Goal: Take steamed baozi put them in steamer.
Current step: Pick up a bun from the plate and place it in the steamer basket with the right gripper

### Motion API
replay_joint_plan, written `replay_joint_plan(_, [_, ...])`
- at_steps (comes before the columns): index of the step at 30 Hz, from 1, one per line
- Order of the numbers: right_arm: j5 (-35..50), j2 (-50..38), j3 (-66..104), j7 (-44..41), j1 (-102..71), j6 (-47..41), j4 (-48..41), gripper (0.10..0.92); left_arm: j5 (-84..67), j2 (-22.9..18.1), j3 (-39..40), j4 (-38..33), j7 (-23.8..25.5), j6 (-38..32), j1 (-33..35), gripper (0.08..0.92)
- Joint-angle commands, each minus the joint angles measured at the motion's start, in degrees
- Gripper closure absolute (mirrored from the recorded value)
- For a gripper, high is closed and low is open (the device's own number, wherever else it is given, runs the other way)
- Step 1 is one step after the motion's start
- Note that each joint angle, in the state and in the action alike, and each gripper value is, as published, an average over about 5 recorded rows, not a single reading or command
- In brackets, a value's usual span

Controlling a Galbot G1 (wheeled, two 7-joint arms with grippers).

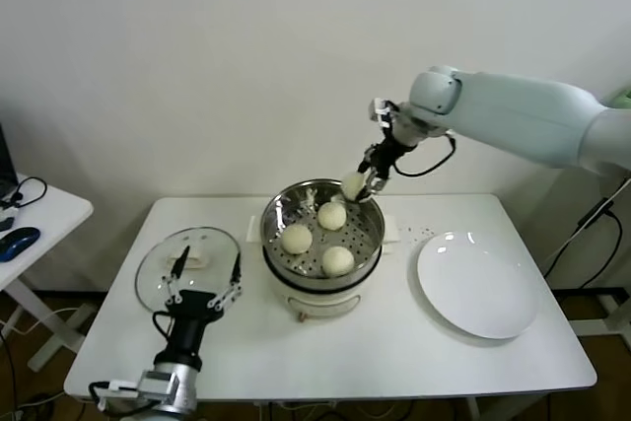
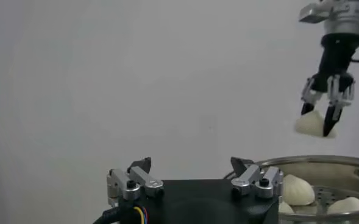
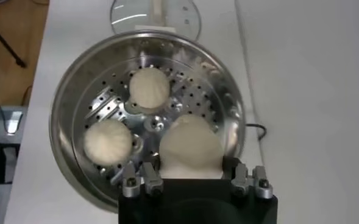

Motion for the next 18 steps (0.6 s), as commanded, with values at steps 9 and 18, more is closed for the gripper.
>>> replay_joint_plan(9, [-1.21,4.81,-4.38,1.78,-6.51,-0.79,-1.84,0.366,1.02,-0.07,-0.06,1.09,0.35,-0.67,-0.11,0.177])
replay_joint_plan(18, [-2.87,4.41,-5.22,1.43,-7.84,-0.4,-3.58,0.372,1.0,-0.27,0.09,1.5,0.81,-0.69,-0.45,0.177])
